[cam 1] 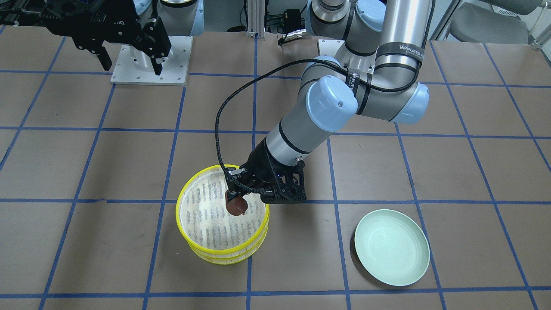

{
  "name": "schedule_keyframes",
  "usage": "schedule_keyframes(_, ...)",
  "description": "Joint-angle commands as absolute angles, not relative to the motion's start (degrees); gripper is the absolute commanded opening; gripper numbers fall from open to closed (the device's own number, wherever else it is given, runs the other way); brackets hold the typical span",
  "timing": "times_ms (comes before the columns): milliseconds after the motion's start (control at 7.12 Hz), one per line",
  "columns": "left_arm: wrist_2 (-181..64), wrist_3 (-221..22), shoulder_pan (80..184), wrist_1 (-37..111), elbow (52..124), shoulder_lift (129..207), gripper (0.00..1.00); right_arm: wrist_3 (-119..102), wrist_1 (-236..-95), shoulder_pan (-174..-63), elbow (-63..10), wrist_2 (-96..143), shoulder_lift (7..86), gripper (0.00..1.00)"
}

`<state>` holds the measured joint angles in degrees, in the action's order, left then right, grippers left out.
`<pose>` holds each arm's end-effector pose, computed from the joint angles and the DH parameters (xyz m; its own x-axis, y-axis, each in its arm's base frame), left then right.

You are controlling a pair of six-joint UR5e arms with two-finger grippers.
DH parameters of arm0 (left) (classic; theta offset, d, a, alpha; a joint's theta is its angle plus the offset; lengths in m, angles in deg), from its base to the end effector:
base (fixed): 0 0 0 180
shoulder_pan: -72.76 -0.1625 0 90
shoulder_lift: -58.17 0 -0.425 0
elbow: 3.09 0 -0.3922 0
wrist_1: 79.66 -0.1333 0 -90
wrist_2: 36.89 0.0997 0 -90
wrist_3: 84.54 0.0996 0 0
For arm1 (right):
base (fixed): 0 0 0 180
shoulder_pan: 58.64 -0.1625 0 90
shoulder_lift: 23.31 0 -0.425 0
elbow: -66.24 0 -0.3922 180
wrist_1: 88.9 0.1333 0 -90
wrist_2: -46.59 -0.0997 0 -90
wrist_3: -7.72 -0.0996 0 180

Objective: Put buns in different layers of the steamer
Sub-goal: 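Carry brown bun over the stacked steamer while right gripper releases rim and rises, then lower the brown bun into the top layer and open left gripper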

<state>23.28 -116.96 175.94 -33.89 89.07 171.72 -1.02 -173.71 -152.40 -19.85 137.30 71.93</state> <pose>-0.3251 -0.5865 0.3317 -0.7985 -0.1981 0.5684 -0.2510 0.9679 -0.0153 0.1616 -0.4451 0.5556 -0.9962 0.0873 0.0017 0.0870 0.9937 -0.0701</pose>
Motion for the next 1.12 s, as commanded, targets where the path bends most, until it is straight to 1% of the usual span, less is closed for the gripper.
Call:
schedule_keyframes(0, 18.4, -119.9, 176.0, -34.9, 89.0, 172.9, 0.99, -0.7, -178.2, -152.4, -20.3, 136.8, 71.8, 1.00)
schedule_keyframes(281, 18.6, -120.7, 176.0, -34.0, 89.0, 172.8, 1.00, -0.6, -184.8, -152.5, -20.3, 137.5, 71.7, 1.00)
schedule_keyframes(982, 21.2, -121.4, 176.2, -33.8, 89.0, 171.6, 1.00, -0.6, -184.0, -152.4, -20.4, 137.4, 71.6, 1.00)
